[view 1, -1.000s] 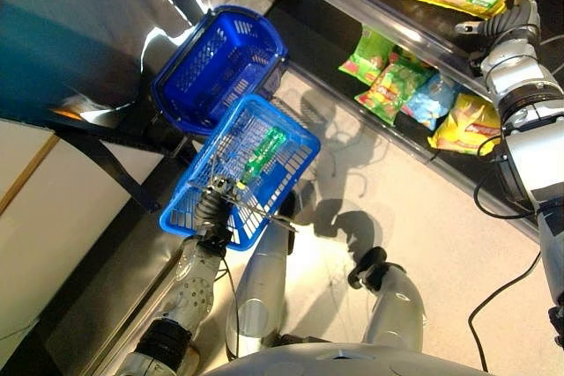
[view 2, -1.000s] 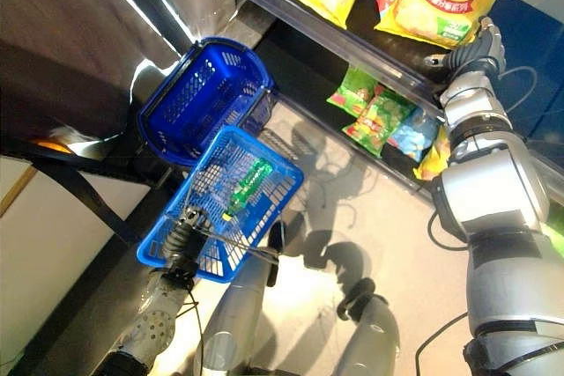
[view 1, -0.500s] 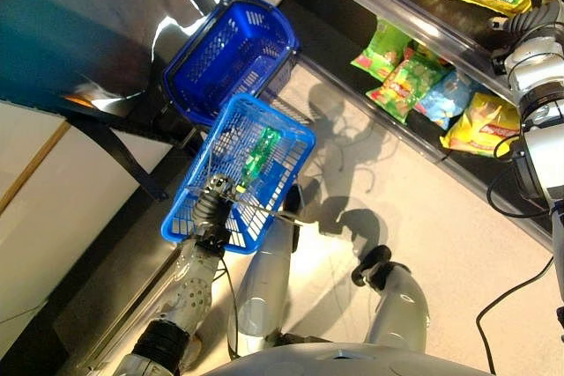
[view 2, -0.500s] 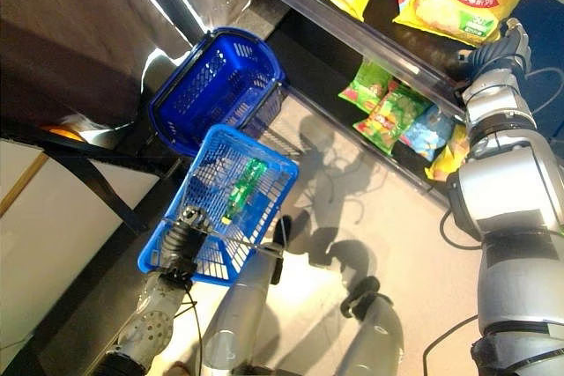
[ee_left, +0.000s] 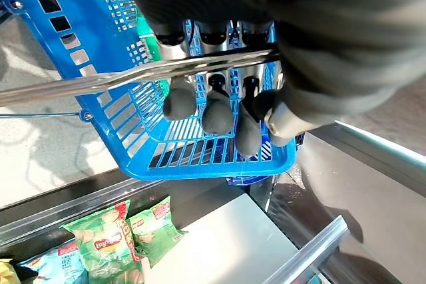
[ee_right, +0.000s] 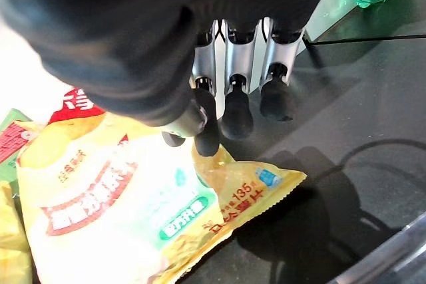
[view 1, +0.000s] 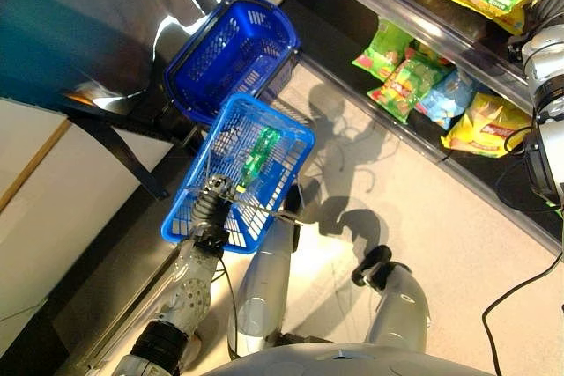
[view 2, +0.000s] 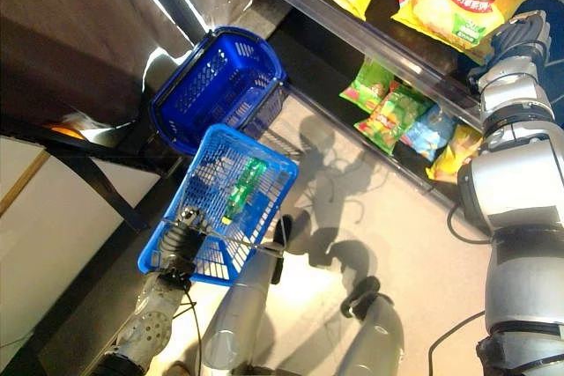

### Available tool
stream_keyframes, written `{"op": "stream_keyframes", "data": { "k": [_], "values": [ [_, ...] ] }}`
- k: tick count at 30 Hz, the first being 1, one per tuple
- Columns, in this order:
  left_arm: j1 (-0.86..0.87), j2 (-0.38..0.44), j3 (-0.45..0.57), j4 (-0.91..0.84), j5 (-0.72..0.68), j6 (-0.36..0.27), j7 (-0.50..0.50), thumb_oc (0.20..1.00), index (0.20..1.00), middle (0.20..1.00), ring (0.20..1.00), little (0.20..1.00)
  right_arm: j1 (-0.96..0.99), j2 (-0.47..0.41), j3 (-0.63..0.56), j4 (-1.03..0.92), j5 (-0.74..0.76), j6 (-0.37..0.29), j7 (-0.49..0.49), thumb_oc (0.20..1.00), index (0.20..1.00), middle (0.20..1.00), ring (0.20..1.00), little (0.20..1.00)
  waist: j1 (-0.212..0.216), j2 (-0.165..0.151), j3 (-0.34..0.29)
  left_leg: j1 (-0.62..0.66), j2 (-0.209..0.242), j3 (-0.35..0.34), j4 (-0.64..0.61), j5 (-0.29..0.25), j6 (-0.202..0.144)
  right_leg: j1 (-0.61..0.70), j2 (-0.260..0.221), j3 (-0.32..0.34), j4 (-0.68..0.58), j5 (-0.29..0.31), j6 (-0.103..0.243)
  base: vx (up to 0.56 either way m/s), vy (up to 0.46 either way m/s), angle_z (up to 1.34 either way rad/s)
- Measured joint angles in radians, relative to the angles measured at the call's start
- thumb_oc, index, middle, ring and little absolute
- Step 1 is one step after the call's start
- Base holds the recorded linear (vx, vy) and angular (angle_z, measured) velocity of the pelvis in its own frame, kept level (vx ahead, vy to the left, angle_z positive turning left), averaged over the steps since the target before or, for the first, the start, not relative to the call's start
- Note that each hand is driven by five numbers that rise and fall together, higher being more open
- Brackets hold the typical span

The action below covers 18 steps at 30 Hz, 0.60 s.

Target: Pick up the snacks into the basket

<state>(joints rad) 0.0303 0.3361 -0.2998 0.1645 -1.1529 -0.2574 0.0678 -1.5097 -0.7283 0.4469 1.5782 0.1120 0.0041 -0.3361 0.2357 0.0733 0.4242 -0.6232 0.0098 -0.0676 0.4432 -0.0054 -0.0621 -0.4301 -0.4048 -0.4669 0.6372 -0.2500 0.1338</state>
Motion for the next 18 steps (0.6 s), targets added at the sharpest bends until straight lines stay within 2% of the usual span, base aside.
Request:
{"op": "stream_keyframes", "data": {
  "k": [9, 10, 11, 18],
  "values": [
    [-0.001, 0.03, -0.001, -0.021, 0.0, 0.002, -0.001, 0.2, 0.2, 0.2, 0.2, 0.2, 0.0, 0.0, 0.001, -0.002, 0.0, 0.0, -0.001, 0.2, 0.2, 0.2, 0.2, 0.2, -0.001, 0.0, 0.0, 0.001, -0.005, -0.015, 0.001, 0.012, 0.001, 0.009, -0.002, -0.008, 0.002, 0.001, -0.001, -0.02, 0.008, 0.04],
    [-0.001, 0.033, -0.001, -0.021, 0.0, 0.002, -0.001, 0.2, 0.2, 0.2, 0.2, 0.2, 0.0, 0.002, -0.003, -0.002, 0.0, 0.0, -0.001, 0.805, 0.805, 0.805, 0.805, 0.805, 0.0, 0.0, 0.0, 0.002, -0.005, -0.015, 0.001, 0.014, 0.001, 0.009, -0.001, -0.008, 0.003, 0.002, -0.003, 0.0, 0.0, 0.0],
    [-0.001, 0.034, -0.001, -0.021, 0.0, 0.002, -0.001, 0.2, 0.2, 0.2, 0.2, 0.2, 0.0, 0.003, -0.004, -0.002, 0.001, -0.001, -0.002, 1.0, 1.0, 1.0, 1.0, 1.0, 0.0, 0.0, 0.0, 0.002, -0.004, -0.015, 0.001, 0.014, 0.002, 0.01, -0.001, -0.008, 0.003, 0.002, -0.003, 0.0, 0.0, 0.0],
    [-0.003, 0.035, -0.001, -0.021, 0.0, 0.002, -0.001, 0.2, 0.2, 0.2, 0.2, 0.2, 0.0, 0.03, -0.08, -0.003, 0.121, -0.007, -0.018, 1.0, 1.0, 1.0, 1.0, 1.0, -0.001, -0.001, -0.001, 0.003, -0.003, -0.015, 0.004, 0.016, 0.003, 0.013, -0.001, -0.008, 0.0, 0.008, -0.004, 0.0, 0.009, 0.0]
  ]
}}
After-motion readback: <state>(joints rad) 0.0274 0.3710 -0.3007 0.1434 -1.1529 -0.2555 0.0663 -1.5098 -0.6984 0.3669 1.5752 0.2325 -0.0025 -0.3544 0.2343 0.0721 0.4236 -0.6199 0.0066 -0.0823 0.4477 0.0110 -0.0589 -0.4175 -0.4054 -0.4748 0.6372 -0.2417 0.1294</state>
